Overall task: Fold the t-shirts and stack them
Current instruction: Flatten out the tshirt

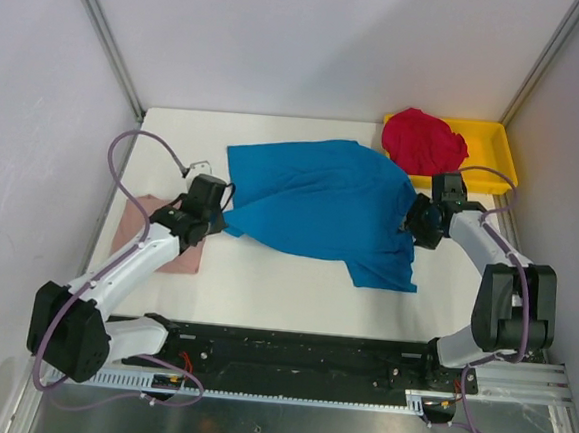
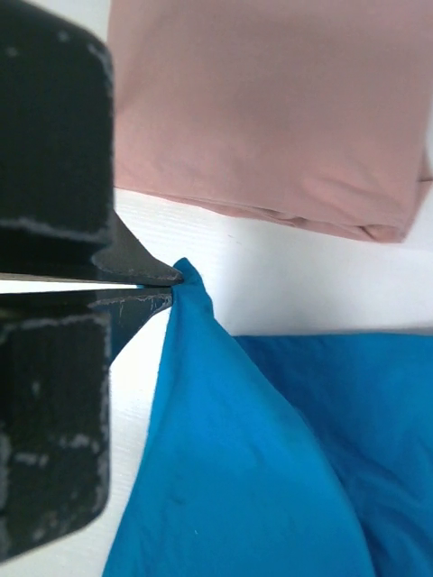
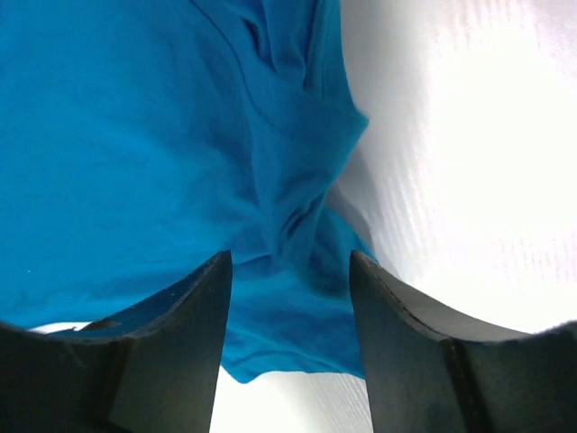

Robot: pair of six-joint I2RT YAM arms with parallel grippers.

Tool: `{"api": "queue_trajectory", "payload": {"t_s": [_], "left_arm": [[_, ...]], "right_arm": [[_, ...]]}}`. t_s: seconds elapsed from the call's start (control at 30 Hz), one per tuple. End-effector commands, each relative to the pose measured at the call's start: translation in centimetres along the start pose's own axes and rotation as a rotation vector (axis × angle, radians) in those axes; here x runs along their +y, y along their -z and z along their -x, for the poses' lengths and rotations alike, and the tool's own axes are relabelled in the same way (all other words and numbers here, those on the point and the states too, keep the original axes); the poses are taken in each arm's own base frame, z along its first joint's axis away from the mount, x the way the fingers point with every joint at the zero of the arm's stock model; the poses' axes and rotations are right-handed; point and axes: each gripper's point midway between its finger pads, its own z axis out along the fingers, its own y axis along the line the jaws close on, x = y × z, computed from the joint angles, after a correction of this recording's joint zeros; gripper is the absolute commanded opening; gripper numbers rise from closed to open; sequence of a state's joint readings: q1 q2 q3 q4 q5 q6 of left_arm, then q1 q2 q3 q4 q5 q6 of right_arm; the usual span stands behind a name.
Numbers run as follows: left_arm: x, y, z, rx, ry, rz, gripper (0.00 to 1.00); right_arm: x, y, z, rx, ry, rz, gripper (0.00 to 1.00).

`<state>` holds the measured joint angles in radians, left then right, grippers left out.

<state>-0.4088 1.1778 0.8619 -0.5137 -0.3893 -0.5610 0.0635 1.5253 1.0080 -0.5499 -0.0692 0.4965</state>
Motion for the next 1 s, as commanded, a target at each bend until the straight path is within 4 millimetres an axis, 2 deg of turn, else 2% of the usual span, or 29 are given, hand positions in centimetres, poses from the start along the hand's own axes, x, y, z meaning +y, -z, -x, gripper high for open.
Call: {"api": "queue_trajectory", "payload": {"t_s": [0.0, 0.2, 0.43, 0.73, 0.9, 0.97], "left_arm": [[0.5, -0.6, -1.7, 0.049, 0.025, 0.016, 0.0], [-0.6, -1.6, -3.2, 0.107, 0.047, -0.015, 0.0], [-1.0, -2.4, -4.3, 0.141, 0.069, -0.024, 0.0], [-1.7, -3.8, -5.2, 0.169, 0.092, -0.031, 0.0], [-1.5, -5.3, -6.0, 0.204, 0.131, -0.018, 0.0], [-1.3, -5.9, -6.1, 0.211, 0.146, -0.006, 0.0]], "right_arm": [[-1.2, 2.3, 0.7, -0.094, -0.021, -0.023, 0.61], [-3.1, 3.0, -2.1, -0.107, -0.047, -0.052, 0.62], [-4.3, 1.9, -5.1, -0.066, -0.065, -0.069, 0.6], [-4.5, -0.6, -4.0, -0.099, -0.105, -0.067, 0.47], [-4.7, -1.1, -3.2, -0.126, -0.112, -0.08, 0.4], [-4.9, -1.4, -3.0, -0.129, -0.112, -0.084, 0.34]]}}
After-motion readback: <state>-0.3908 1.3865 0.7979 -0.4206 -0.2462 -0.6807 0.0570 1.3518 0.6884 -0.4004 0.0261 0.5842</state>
